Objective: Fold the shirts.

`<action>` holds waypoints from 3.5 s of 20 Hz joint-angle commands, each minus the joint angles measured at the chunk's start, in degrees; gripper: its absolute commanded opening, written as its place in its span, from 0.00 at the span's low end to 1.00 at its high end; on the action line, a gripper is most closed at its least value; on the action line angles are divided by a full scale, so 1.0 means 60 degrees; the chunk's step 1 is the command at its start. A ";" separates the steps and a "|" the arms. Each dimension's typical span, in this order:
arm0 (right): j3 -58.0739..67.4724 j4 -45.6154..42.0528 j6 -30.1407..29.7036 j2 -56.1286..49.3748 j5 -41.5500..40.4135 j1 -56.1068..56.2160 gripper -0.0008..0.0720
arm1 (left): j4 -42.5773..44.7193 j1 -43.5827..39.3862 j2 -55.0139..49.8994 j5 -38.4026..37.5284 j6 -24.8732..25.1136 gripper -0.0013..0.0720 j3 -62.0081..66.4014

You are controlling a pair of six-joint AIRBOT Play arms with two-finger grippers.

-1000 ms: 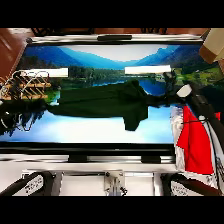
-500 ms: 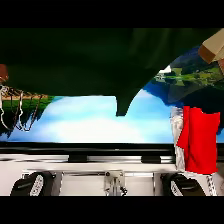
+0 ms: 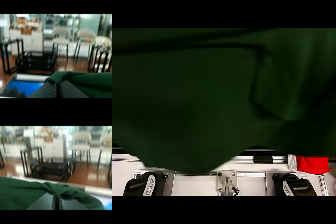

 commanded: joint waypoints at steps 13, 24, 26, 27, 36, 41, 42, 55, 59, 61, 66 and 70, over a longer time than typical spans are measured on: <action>-0.2102 0.3271 0.0590 -0.8448 -0.3100 0.0004 0.12 | 0.0725 -0.0015 -0.7053 0.0208 0.0401 0.06 -0.2965; -0.1566 0.3231 0.0532 -0.9158 -0.1388 -0.0310 0.70 | -0.0353 0.0175 -0.9249 -0.1450 0.0459 1.00 -0.2514; -0.1209 0.2801 0.0506 -0.8659 0.0357 -0.0914 0.70 | 0.1399 0.0532 -0.9249 -0.3319 0.0437 1.00 -0.2014; -0.1104 0.2455 0.0495 -0.8378 0.1421 -0.1271 0.70 | 0.1963 0.0769 -0.9242 -0.4171 0.0437 1.00 -0.1942; -0.1647 0.0812 -0.0455 -0.7318 0.6572 -0.3978 0.70 | -0.0361 0.2189 -0.9082 -0.3956 0.1304 1.00 -0.5195; -0.1647 0.0776 -0.0790 -0.7329 0.6404 -0.4142 0.70 | -0.1439 0.2186 -0.9085 -0.2506 0.1949 0.96 -0.5508; -0.1647 0.0725 -0.0790 -0.7329 0.6353 -0.4142 0.70 | -0.1472 0.2131 -0.9103 -0.2371 0.1949 0.89 -0.5508; -0.2091 0.0510 -0.0459 -0.7253 0.6856 -0.3745 0.69 | -0.1570 0.0579 -0.9708 -0.2572 0.1683 0.25 -0.5504; -0.4116 0.0368 -0.0565 -0.6896 0.5504 -0.2827 0.69 | -0.1566 0.0481 -0.9672 -0.3133 0.1698 0.06 -0.5497; -0.5286 0.0557 -0.0499 -0.6892 0.4499 -0.2532 0.69 | -0.1570 0.0481 -0.9522 -0.3202 0.1694 0.06 -0.5497; -0.6604 0.1792 -0.0401 -0.6907 0.2364 -0.2222 0.69 | -0.1577 0.0412 -0.8896 -0.3249 0.1661 0.06 -0.5497; -0.6867 0.2069 -0.0164 -0.7384 0.1767 -0.1435 0.69 | -0.1577 0.0404 -0.8714 -0.3231 0.1657 0.06 -0.5497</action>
